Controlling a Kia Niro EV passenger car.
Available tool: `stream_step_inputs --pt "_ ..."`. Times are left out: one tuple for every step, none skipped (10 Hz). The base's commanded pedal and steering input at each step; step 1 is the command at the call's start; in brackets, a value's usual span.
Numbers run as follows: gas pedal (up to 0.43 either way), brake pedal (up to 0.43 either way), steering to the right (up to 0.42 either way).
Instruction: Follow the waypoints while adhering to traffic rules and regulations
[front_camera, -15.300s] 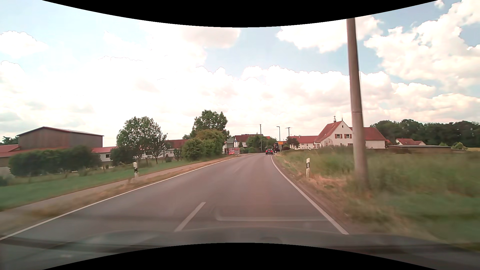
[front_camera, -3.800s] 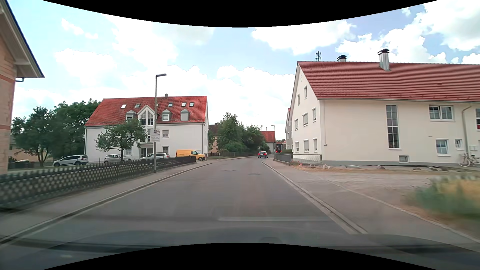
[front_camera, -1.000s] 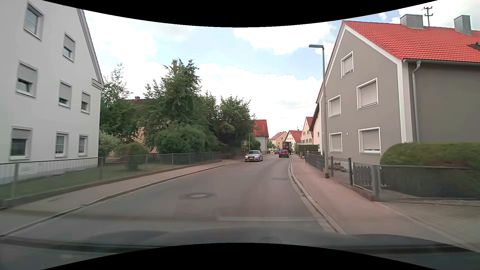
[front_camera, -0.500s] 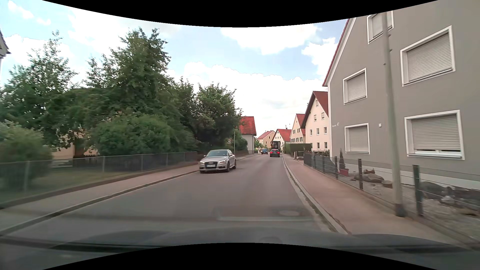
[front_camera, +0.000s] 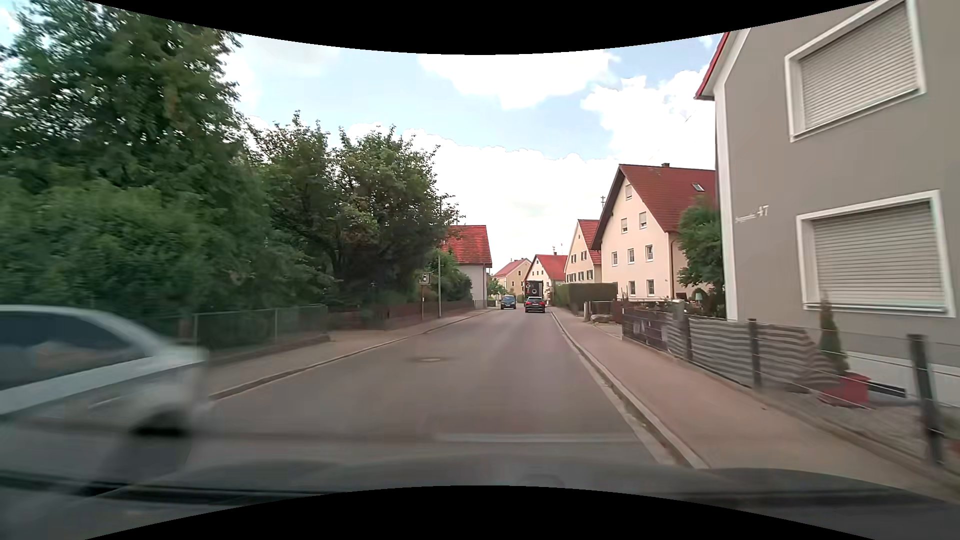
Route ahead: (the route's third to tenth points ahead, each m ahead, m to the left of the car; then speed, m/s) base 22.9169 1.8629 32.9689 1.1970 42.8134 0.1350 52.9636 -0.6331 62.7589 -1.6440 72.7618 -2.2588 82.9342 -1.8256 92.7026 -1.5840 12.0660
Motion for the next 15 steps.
stream_step_inputs --pt "0.138 0.0 0.032" --pt "0.15 0.0 0.03" --pt "0.157 0.0 0.03" --pt "0.157 0.0 0.029" --pt "0.157 0.0 0.027" --pt "0.157 0.0 0.025" --pt "0.157 0.0 0.023" --pt "0.15 0.0 0.019" --pt "0.15 0.0 0.014" --pt "0.138 0.0 0.013" --pt "0.138 0.0 0.011" --pt "0.13 0.0 0.011" --pt "0.118 0.0 0.01" --pt "0.118 0.0 0.01" --pt "0.11 0.0 0.01"
